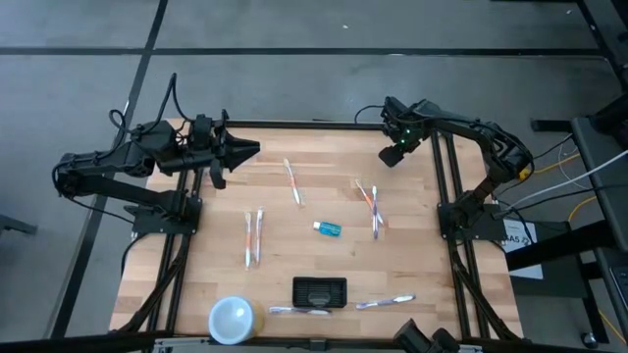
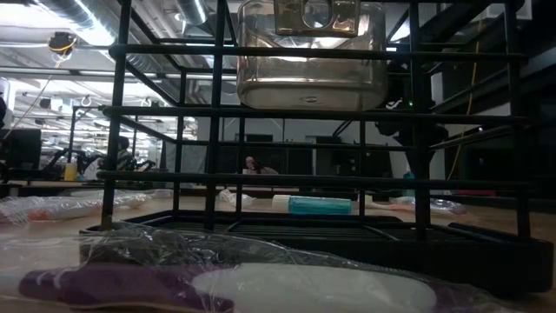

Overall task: Pick & Place toothbrushing station
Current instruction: Put the mouthwash into the mesh organizer

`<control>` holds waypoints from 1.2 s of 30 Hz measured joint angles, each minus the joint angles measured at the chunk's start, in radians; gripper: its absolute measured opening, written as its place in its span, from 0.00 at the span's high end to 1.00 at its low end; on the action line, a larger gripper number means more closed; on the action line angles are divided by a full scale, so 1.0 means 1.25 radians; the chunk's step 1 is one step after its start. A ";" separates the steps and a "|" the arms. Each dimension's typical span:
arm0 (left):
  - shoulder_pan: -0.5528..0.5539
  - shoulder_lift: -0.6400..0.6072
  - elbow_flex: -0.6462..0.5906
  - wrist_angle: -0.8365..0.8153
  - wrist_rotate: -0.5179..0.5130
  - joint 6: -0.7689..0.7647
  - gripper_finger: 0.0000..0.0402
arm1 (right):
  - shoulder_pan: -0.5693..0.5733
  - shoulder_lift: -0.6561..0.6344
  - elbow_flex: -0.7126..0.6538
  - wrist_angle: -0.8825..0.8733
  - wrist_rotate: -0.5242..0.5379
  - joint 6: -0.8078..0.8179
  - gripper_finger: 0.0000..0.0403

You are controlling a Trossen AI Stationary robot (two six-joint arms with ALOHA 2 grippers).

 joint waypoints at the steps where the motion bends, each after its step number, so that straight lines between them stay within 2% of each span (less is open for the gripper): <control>1: 0.000 0.000 0.000 0.000 -0.002 0.000 0.84 | -0.001 0.000 0.000 0.000 0.008 0.000 0.50; 11: 0.000 0.000 0.000 0.006 -0.002 -0.014 0.84 | -0.006 0.000 0.002 0.006 0.038 -0.003 0.48; 21: 0.000 0.000 0.000 0.012 -0.002 -0.039 0.84 | -0.007 0.000 0.095 -0.010 0.038 -0.003 0.44; 36: 0.000 0.000 0.000 0.017 -0.001 -0.044 0.84 | -0.012 0.000 0.075 -0.012 0.053 -0.036 0.44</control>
